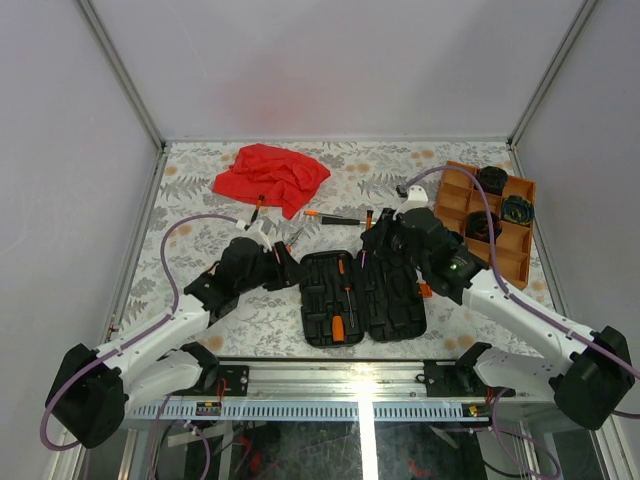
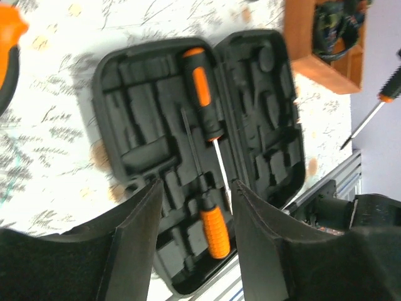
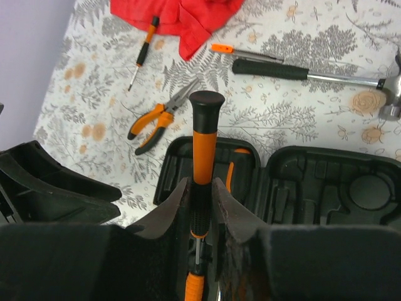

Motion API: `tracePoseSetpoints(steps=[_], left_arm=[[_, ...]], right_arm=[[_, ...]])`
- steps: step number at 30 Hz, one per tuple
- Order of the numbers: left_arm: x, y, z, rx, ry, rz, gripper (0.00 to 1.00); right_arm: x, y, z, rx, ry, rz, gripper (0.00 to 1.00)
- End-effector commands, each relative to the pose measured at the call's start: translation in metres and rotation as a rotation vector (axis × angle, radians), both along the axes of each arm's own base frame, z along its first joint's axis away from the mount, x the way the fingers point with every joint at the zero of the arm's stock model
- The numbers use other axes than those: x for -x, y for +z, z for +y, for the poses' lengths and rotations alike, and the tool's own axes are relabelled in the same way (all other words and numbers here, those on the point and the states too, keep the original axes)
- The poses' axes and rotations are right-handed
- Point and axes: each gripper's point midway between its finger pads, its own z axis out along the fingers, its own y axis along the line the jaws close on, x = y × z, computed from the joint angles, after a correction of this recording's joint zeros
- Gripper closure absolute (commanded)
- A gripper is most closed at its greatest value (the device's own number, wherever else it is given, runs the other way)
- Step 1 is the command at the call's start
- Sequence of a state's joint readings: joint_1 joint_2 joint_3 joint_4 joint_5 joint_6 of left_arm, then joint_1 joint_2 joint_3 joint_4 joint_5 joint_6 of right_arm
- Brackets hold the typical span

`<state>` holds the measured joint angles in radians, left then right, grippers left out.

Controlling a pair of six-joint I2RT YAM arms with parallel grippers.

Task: Sort the tools into containers
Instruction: Place the screwdriver in the storage box.

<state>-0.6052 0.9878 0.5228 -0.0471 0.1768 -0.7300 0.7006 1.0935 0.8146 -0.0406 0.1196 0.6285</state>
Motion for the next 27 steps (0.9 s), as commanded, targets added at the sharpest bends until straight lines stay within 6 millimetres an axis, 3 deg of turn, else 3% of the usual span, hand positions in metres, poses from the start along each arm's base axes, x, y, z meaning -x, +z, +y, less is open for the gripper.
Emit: tracePoseSetpoints(steps=[1,11,19,27], left_arm=[[-0.002,-0.014,0.014,0.035,0.059,0.034,0.53],[-0.015,-0.031,0.045,0.043,0.117,0.079,0.55],[-0.022,-0.043,0.044,0.028,0.095,0.083,0.6],[-0.025,-0.046,0.05,-0.015,0.111,0.063,0.61]], right_arm=[[0.002,-0.007,0.007,0.017,0.05,0.003,0.99],[0.008,-0.038,0.051,0.001,0.161,0.125,1.0],[0.018,-0.072,0.091,0.048,0.238,0.232,1.0],[0.011,-0.088,0.117,0.059,0.207,0.27,1.0]])
